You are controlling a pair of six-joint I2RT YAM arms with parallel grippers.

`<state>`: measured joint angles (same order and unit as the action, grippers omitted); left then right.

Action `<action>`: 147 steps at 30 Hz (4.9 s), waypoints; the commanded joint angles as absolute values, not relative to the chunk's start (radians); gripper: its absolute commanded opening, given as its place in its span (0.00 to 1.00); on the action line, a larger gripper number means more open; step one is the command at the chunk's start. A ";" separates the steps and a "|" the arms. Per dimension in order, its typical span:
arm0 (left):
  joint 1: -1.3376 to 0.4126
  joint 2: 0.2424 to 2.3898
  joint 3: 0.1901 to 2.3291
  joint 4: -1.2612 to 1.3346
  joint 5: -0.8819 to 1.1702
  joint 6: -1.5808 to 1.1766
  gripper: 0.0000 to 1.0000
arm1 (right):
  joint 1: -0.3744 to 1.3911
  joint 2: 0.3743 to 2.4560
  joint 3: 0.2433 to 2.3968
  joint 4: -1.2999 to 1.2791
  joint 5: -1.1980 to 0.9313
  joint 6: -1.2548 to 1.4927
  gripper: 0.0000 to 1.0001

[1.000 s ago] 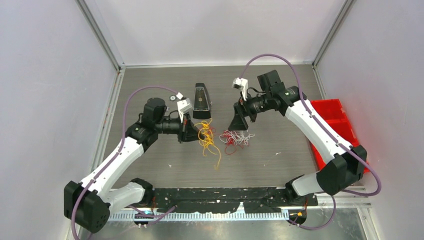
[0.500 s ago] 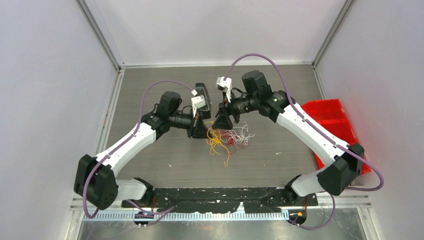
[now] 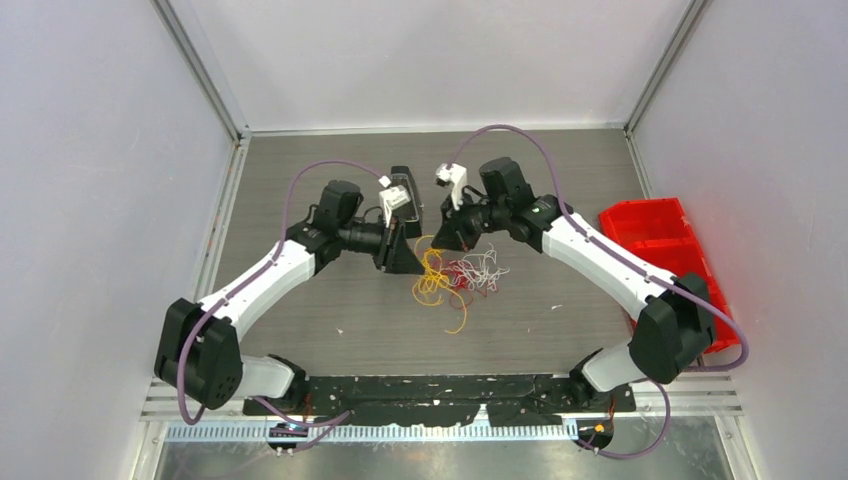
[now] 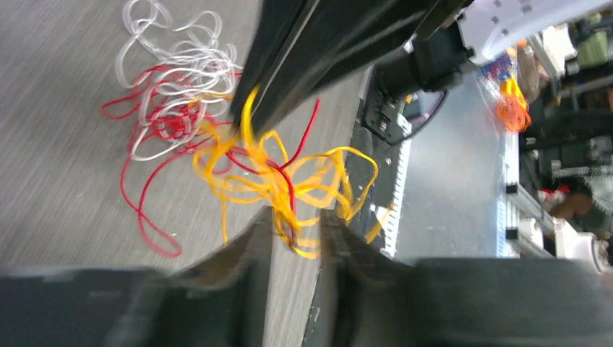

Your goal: Untangle the cables

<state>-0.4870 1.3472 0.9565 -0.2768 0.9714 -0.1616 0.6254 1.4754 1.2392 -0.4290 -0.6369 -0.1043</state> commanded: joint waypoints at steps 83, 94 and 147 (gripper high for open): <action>-0.530 1.190 0.898 -0.316 0.463 -0.130 0.99 | -0.902 1.337 1.673 -1.391 -0.463 -1.070 0.05; -0.531 1.184 0.897 -0.341 0.457 -0.120 1.00 | -1.049 1.284 1.405 -1.251 -0.432 -1.298 0.05; -0.313 1.191 0.713 -0.109 0.630 -0.388 0.71 | 0.454 1.586 1.436 -0.641 -0.468 -0.236 0.59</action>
